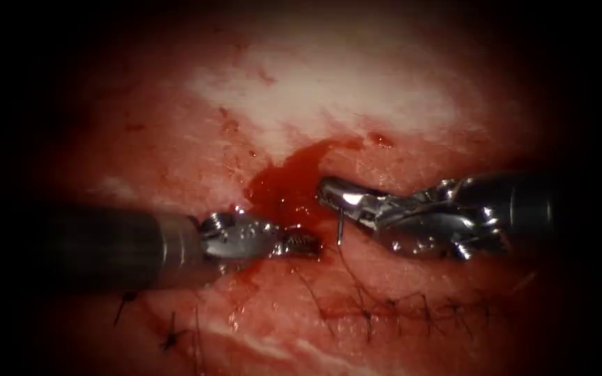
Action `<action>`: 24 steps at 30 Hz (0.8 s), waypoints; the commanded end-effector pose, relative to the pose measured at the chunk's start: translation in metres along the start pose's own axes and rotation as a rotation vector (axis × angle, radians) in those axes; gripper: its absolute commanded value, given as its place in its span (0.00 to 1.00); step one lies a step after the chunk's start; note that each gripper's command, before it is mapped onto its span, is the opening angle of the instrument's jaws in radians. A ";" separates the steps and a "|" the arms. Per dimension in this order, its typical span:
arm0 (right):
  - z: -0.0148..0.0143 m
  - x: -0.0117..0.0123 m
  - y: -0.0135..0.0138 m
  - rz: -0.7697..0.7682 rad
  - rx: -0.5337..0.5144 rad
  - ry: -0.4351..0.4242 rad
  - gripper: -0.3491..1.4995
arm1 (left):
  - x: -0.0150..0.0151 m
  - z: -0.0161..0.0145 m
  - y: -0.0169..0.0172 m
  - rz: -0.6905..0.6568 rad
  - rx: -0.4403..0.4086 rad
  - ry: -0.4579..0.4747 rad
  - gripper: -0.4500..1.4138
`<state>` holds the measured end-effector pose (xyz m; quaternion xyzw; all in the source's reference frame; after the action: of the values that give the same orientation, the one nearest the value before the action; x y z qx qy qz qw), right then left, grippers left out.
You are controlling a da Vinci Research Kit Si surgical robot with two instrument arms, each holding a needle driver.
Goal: Wound Closure
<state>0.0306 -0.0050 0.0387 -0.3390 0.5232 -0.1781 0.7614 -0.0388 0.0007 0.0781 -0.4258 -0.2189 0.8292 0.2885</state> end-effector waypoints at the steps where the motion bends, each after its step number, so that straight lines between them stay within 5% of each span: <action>1: 0.0006 0.0001 -0.0009 0.002 0.000 0.000 0.00 | -0.0004 0.0008 0.0001 -0.001 -0.002 0.000 0.15; 10: 0.0010 -0.0009 0.0004 0.272 0.042 -0.020 0.00 | -0.0005 0.0008 0.0002 -0.001 -0.002 0.000 0.16; 12: 0.0015 -0.0023 0.0008 0.522 0.077 -0.054 0.00 | -0.0005 0.0008 0.0002 -0.001 -0.002 0.000 0.16; 16: 0.0020 -0.0040 0.0009 0.744 0.089 -0.103 0.00 | -0.0005 0.0008 0.0002 -0.001 -0.002 -0.003 0.16; 24: 0.0018 -0.0053 0.0015 0.866 0.052 -0.152 0.00 | -0.0005 0.0009 0.0003 -0.001 -0.001 -0.003 0.16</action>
<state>0.0295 0.0005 0.0411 -0.0811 0.5540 0.1720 0.8105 -0.0389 0.0006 0.0781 -0.4247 -0.2191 0.8297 0.2885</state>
